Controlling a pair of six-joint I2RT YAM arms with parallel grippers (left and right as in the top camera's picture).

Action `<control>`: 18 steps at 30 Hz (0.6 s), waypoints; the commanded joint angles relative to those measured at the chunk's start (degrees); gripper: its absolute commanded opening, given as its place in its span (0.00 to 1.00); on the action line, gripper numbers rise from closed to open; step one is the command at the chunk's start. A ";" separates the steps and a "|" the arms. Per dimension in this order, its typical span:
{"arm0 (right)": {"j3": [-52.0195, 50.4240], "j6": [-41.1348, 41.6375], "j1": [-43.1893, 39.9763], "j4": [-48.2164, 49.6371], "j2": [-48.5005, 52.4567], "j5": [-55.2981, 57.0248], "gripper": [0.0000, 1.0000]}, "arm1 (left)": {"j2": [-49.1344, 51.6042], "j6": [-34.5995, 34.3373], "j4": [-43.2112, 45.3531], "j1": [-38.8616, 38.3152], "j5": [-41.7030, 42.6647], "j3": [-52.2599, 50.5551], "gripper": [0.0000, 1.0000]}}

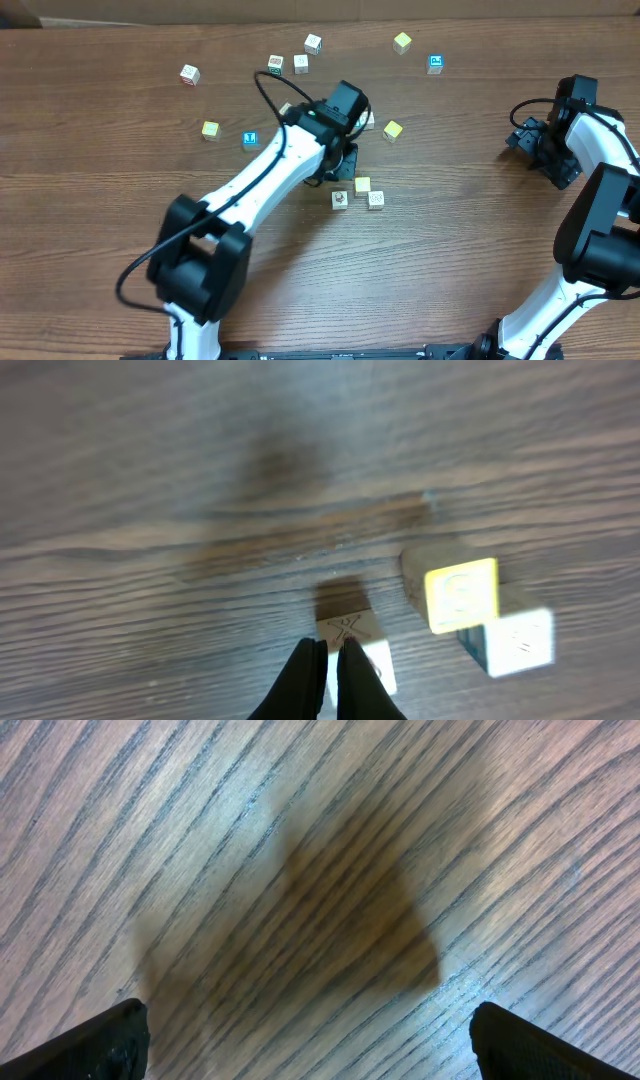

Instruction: Form a circle

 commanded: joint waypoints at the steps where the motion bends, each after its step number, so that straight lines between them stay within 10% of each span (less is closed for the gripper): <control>1: -0.22 0.20 0.11 0.15 -1.55 0.17 1.00 | 4.26 -1.44 0.66 -0.35 0.81 -0.33 0.04; 18: -0.22 0.20 0.11 0.15 -1.55 0.17 1.00 | 5.84 -1.42 1.01 -1.75 4.63 -0.33 0.04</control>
